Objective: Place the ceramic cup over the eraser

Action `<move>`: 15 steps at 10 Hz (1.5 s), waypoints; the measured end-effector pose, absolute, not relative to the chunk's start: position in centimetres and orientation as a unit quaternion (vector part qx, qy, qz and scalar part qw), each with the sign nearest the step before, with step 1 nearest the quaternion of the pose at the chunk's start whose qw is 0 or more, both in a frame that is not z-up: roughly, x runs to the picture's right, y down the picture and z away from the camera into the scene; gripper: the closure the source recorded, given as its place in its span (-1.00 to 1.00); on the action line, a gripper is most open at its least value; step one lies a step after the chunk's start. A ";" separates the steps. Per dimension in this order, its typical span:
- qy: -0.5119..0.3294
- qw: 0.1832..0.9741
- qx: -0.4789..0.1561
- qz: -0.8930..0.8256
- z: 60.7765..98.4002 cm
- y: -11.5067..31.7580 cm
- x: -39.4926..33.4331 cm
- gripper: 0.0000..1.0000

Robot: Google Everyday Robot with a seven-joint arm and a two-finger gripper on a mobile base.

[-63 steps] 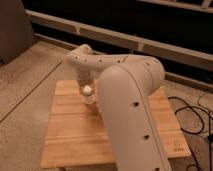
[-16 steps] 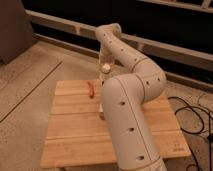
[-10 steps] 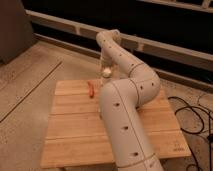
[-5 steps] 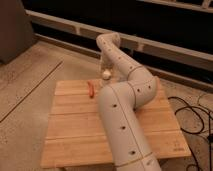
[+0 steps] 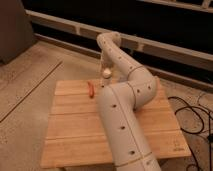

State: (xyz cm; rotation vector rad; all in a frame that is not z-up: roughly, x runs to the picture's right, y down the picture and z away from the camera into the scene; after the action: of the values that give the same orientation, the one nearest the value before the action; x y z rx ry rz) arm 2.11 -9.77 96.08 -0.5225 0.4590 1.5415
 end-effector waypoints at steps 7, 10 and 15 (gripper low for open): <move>0.198 0.666 -0.239 0.679 96.5 -9.3 1.6 0.48; 0.198 0.666 -0.239 0.679 96.5 -9.3 1.6 0.04; 0.198 0.666 -0.239 0.679 96.5 -9.3 1.6 -0.60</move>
State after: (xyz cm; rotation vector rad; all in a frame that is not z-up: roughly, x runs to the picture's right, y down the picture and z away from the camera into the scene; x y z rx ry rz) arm 1.61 -9.32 96.46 -0.5406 0.4466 1.5321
